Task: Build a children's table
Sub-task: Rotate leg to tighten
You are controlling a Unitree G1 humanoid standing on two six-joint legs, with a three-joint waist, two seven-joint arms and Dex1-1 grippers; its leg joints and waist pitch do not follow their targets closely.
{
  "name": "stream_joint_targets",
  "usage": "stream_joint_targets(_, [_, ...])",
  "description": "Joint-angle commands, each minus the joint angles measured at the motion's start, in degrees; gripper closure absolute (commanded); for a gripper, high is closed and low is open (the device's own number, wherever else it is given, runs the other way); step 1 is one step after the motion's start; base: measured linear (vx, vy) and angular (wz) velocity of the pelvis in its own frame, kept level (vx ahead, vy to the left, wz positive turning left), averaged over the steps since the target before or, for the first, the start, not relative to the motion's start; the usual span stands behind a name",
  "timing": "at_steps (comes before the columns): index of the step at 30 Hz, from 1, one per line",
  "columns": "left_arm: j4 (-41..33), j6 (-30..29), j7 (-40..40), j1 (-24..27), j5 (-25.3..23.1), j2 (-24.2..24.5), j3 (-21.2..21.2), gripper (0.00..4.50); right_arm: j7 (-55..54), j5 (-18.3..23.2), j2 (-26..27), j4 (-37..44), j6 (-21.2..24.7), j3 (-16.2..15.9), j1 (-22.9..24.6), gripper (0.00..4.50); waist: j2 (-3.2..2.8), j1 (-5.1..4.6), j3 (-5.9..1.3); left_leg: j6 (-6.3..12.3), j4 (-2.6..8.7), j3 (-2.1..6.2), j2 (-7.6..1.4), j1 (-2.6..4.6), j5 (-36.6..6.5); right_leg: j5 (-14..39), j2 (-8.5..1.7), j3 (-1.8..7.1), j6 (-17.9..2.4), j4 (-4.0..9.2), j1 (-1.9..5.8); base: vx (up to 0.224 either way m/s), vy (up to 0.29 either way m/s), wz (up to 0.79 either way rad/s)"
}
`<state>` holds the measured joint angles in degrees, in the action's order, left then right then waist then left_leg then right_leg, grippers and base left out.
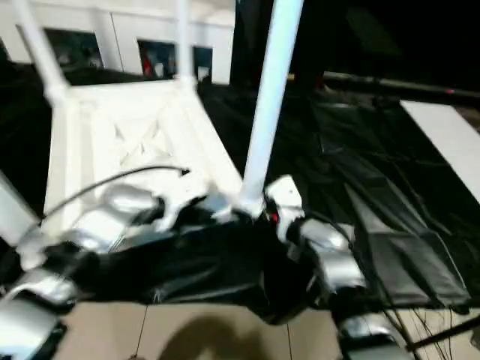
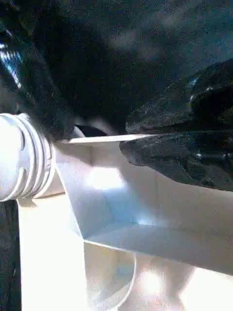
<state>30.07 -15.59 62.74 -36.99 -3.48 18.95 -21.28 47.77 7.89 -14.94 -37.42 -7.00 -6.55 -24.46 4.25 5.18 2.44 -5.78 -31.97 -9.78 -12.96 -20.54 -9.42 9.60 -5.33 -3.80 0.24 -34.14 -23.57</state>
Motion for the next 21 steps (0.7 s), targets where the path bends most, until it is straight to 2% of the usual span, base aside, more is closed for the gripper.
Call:
stream_joint_targets(1, [-2.7, -0.3, 7.4, 2.3, 2.5, 1.0, -3.0, 4.50, 6.6, 2.2, -2.1, 3.8, 0.8, -0.7, 0.7, 0.60, -0.06, 0.21, -3.48, 3.27, 3.05, -0.77, -0.10, -0.12, -10.9, 7.2, -1.97, 1.92, -12.5, 2.93, 3.19, 0.053, 0.003, 0.01])
stream_joint_targets(2, [-4.3, -0.7, 9.6, 2.9, 3.4, 2.4, -2.7, 4.50, 9.5, 2.9, -2.9, 4.8, 1.3, -1.1, 1.0, 0.60, 0.12, 0.18, -3.52, 4.19, 2.86, -1.00, -0.11, 0.16, -9.9, 3.9, -1.67, 1.93, -13.9, 2.60, 3.03, 0.000, 0.000, 0.00])
stream_joint_targets(4, [-4.6, -0.9, 10.0, 3.1, 3.5, 2.7, -2.7, 4.50, 10.2, 3.1, -3.1, 5.1, 1.4, -1.3, 1.0, 0.60, -0.08, 0.34, -3.56, 4.53, 2.85, -0.96, -0.17, 0.13, -9.5, 3.2, -1.73, 1.89, -14.5, 2.37, 3.12, 0.000, 0.000, 0.00])
stream_joint_targets(6, [-5.5, -1.0, 10.9, 3.7, 3.7, 3.6, -2.5, 4.50, 11.5, 3.4, -3.5, 5.5, 1.6, -1.6, 1.1, 0.60, -0.22, 0.34, -3.44, 4.37, 2.88, -1.04, -0.25, 0.33, -10.2, 3.7, -1.76, 1.91, -14.9, 2.49, 2.85, 0.000, 0.000, 0.00])
stream_joint_targets(8, [-6.5, -1.3, 11.4, 4.4, 3.9, 4.3, -2.3, 4.50, 12.6, 3.8, -3.5, 5.8, 1.9, -1.8, 1.2, 0.60, 0.14, 0.51, -3.25, 3.36, 3.03, -1.04, -0.27, 0.26, -12.3, 7.5, -1.94, 1.98, -14.1, 2.80, 2.86, 0.000, 0.000, 0.00])
stream_joint_targets(9, [-6.8, -1.5, 11.4, 4.5, 4.0, 4.5, -2.1, 4.50, 13.0, 3.7, -3.4, 5.9, 2.1, -1.9, 1.1, 0.60, 0.05, 0.54, -3.21, 2.85, 3.11, -1.00, -0.27, 0.30, -13.1, 9.3, -1.99, 2.02, -13.4, 2.95, 2.83, 0.000, 0.000, 0.00])
stream_joint_targets(10, [-6.9, -1.6, 11.3, 4.7, 3.9, 4.6, -2.1, 4.50, 13.7, 3.6, -3.2, 5.8, 2.4, -2.2, 1.0, 0.60, 0.53, 0.49, -3.03, 2.73, 3.16, -1.01, -0.28, 0.19, -13.4, 10.3, -2.03, 2.03, -13.1, 3.10, 2.77, 0.000, 0.000, 0.00])
stream_joint_targets(11, [-6.9, -1.6, 11.1, 4.8, 3.8, 4.6, -2.1, 4.50, 14.1, 3.3, -3.2, 5.6, 2.4, -2.6, 1.0, 0.60, 0.30, 0.59, -3.02, 2.18, 3.22, -0.94, -0.26, 0.25, -14.0, 12.5, -2.13, 2.09, -12.1, 3.25, 2.66, 0.000, 0.000, 0.00])
stream_joint_targets(16, [-7.9, -2.4, 11.1, 5.2, 3.8, 4.9, -1.7, 4.50, 15.4, 2.8, -3.3, 4.7, 2.6, -3.1, 0.8, 0.94, 0.53, 0.59, -3.09, 1.89, 3.16, -0.87, -0.17, -0.04, -12.5, 11.9, -2.13, 2.10, -11.2, 3.08, 2.81, 0.000, 0.000, 0.00])
stream_joint_targets(17, [-8.0, -2.5, 11.0, 5.2, 3.8, 4.9, -1.7, 4.50, 15.4, 2.7, -3.4, 4.5, 2.6, -3.1, 0.7, 0.98, 0.56, 0.57, -3.10, 2.00, 3.12, -0.88, -0.16, -0.02, -11.8, 10.9, -2.05, 2.07, -11.4, 2.96, 2.79, 0.000, 0.000, 0.00])
stream_joint_targets(18, [-8.0, -2.5, 10.9, 5.2, 3.8, 4.9, -1.7, 4.50, 15.4, 2.7, -3.4, 4.5, 2.6, -3.1, 0.7, 1.28, 0.58, 0.56, -3.12, 2.03, 3.09, -0.89, -0.14, -0.05, -11.6, 10.5, -2.04, 2.07, -11.5, 2.90, 2.83, 0.000, 0.000, 0.00])
stream_joint_targets(19, [-8.1, -2.7, 10.8, 5.2, 3.7, 4.9, -1.7, 4.50, 15.5, 2.6, -3.6, 4.4, 2.7, -3.0, 0.6, 1.37, 0.47, 0.56, -3.18, 2.10, 3.05, -0.91, -0.14, 0.05, -11.3, 9.8, -2.00, 2.06, -11.8, 2.86, 2.77, 0.000, 0.000, 0.00])
stream_joint_targets(21, [-8.2, -2.7, 10.8, 5.2, 3.7, 4.9, -1.6, 4.50, 15.5, 2.6, -3.7, 4.2, 2.8, -3.0, 0.6, 1.39, 0.54, 0.57, -3.23, 2.28, 2.99, -0.93, -0.11, 0.00, -11.0, 9.1, -1.96, 2.04, -12.0, 2.74, 2.87, 0.000, 0.000, 0.00])
